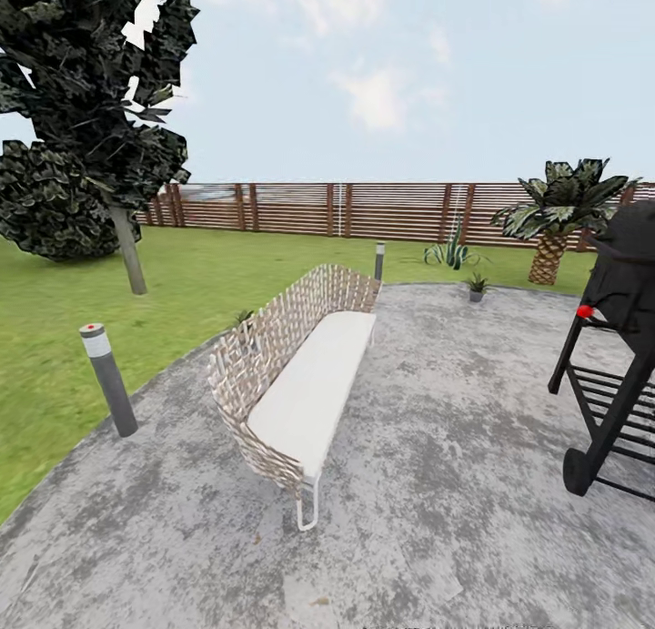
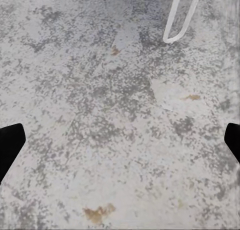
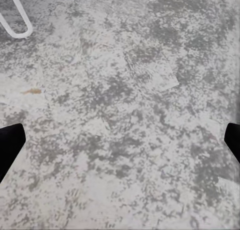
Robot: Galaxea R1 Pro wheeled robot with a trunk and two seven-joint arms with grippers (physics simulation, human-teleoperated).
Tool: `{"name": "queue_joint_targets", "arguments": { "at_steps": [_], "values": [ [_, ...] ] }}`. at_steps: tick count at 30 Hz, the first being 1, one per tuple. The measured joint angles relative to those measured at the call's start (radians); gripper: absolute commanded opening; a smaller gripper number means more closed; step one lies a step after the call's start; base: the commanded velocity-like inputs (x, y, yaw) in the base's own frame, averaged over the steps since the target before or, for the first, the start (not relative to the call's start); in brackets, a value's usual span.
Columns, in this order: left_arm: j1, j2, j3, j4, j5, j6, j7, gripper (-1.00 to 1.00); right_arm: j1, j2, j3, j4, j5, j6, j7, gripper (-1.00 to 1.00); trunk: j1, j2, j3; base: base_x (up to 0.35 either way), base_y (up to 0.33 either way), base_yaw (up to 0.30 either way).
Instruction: Pick up the pesticide atomizer in the garden and spray insectifuge to fully cover both potted plants in the garden.
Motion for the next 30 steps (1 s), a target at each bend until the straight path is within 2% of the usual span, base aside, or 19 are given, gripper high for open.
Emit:
{"name": "queue_joint_targets", "arguments": {
  "at_steps": [3,14,30],
  "values": [
    [-0.071,0.004,0.000,0.013,0.000,0.139,-0.005,1.00,0.000,-0.007,0.001,0.002,0.000,-0.017,0.000,1.00,0.000,0.000,0.000,0.000,0.000,-0.300],
    [-0.072,0.009,0.000,0.020,-0.004,0.144,-0.003,1.00,0.000,-0.006,0.000,0.003,-0.001,-0.018,0.001,1.00,0.000,0.000,0.000,0.000,0.000,-0.300],
    [-0.072,0.008,-0.005,0.023,-0.001,0.144,-0.003,1.00,0.000,-0.006,0.000,0.003,-0.001,-0.018,0.001,1.00,0.061,-0.112,-0.059,0.000,0.000,-0.296]
  ]
}}
